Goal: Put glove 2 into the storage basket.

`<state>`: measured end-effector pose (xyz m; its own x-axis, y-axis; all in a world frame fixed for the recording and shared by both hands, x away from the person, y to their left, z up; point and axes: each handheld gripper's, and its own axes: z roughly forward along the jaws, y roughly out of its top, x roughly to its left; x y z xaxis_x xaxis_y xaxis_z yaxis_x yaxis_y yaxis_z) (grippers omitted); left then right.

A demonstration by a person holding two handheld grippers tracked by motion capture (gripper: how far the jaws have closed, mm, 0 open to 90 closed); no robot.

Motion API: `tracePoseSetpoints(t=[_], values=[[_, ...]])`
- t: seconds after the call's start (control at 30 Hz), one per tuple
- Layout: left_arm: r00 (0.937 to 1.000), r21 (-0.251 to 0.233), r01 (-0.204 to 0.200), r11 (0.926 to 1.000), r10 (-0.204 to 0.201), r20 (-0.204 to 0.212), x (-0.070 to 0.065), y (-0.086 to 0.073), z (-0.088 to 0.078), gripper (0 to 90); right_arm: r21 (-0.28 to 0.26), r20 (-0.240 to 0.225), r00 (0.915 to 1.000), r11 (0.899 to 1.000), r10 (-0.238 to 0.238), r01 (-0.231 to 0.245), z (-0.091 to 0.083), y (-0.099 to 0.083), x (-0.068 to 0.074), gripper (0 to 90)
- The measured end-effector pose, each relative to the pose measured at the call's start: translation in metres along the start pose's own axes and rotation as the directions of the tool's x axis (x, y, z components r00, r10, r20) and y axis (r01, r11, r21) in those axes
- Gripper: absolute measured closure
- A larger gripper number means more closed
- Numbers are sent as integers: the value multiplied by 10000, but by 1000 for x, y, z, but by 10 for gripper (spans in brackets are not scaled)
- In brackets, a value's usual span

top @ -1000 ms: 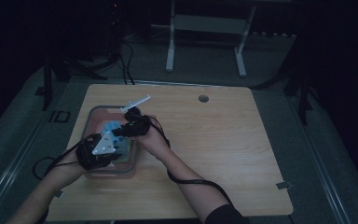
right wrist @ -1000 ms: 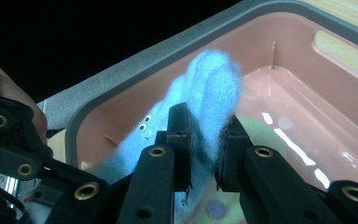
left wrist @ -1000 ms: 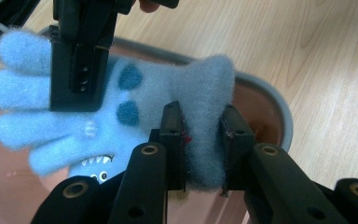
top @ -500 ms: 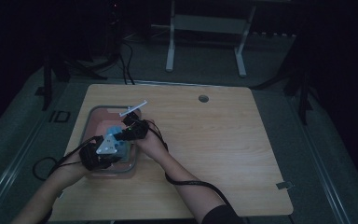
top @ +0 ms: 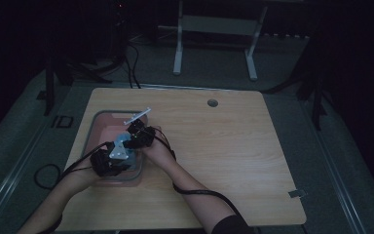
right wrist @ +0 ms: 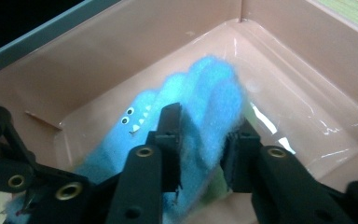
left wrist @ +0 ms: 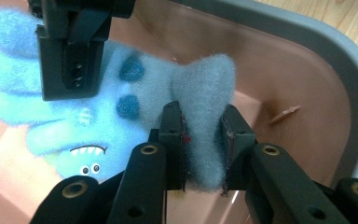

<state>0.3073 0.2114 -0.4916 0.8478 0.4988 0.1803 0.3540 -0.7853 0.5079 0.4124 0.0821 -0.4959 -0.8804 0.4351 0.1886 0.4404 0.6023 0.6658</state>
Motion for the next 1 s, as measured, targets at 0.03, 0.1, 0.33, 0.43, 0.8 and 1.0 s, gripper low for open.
tracePoseSetpoints(t=[0.03,0.1,0.33,0.43,0.8,1.0], values=[[10000,69,1,10000,-1,37,0,0,1,748,6,59,10000,10000,-49,49,0,0,0,656],[10000,116,22,9999,-23,60,0,1,1,742,4,264,9996,10000,-81,81,0,0,1,600],[9976,-227,698,9973,-698,32,4,-1,-2,506,-515,314,9995,9987,-23,40,-14,3,-4,373],[9940,-585,1019,9931,-1040,-331,4,0,-7,385,-766,195,9998,9970,-103,118,-24,4,-3,280],[9692,-1448,2429,9592,-2462,-49,5,9,-21,111,-1109,-512,9986,9938,-131,74,-58,-10,-9,161],[9720,-1947,2279,9540,-2346,-114,-6,21,-25,88,-1245,-521,9986,9922,-130,64,-76,-22,-13,161]])
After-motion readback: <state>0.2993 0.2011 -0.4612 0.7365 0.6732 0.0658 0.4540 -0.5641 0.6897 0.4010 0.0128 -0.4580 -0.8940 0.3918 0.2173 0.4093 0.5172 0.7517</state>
